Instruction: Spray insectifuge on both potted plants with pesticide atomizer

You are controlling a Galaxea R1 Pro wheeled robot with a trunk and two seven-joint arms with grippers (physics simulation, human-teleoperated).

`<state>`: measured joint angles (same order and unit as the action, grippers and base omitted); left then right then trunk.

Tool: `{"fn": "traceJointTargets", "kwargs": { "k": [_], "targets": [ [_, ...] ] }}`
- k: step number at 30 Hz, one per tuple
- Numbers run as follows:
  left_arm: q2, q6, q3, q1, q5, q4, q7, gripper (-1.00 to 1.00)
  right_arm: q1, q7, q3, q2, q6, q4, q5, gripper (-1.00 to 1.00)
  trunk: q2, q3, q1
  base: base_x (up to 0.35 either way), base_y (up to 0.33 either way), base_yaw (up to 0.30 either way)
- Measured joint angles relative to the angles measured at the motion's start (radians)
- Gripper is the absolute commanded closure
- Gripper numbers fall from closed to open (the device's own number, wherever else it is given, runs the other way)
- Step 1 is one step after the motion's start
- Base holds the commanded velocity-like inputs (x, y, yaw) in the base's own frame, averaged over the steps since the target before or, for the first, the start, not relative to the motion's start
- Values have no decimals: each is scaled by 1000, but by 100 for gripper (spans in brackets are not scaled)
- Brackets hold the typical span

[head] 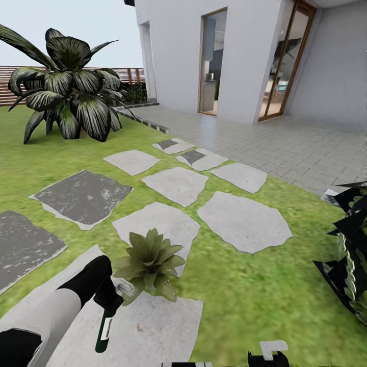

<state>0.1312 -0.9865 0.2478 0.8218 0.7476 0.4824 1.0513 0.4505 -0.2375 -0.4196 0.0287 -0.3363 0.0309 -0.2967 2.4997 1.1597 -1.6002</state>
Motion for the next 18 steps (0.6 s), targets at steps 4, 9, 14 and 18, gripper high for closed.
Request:
{"fn": "traceJointTargets", "kwargs": {
  "k": [4,9,14,18],
  "targets": [
    [0,0,-1,-1,2,-3,0,100,0,0,0,0,0,0,0,-100,0,0,0,0,44,-20],
    [-2,-1,0,-1,4,-2,0,100,0,-1,0,0,0,0,0,-100,0,0,0,-1,12,-112],
    [-2,-3,1,-1,3,-1,-2,100,0,-1,0,0,0,0,0,-100,0,0,0,-88,216,-141],
    [-4,-6,0,-1,4,-1,-3,100,0,1,0,3,0,-2,1,-100,0,0,0,-14,306,-8]
  ]
}}
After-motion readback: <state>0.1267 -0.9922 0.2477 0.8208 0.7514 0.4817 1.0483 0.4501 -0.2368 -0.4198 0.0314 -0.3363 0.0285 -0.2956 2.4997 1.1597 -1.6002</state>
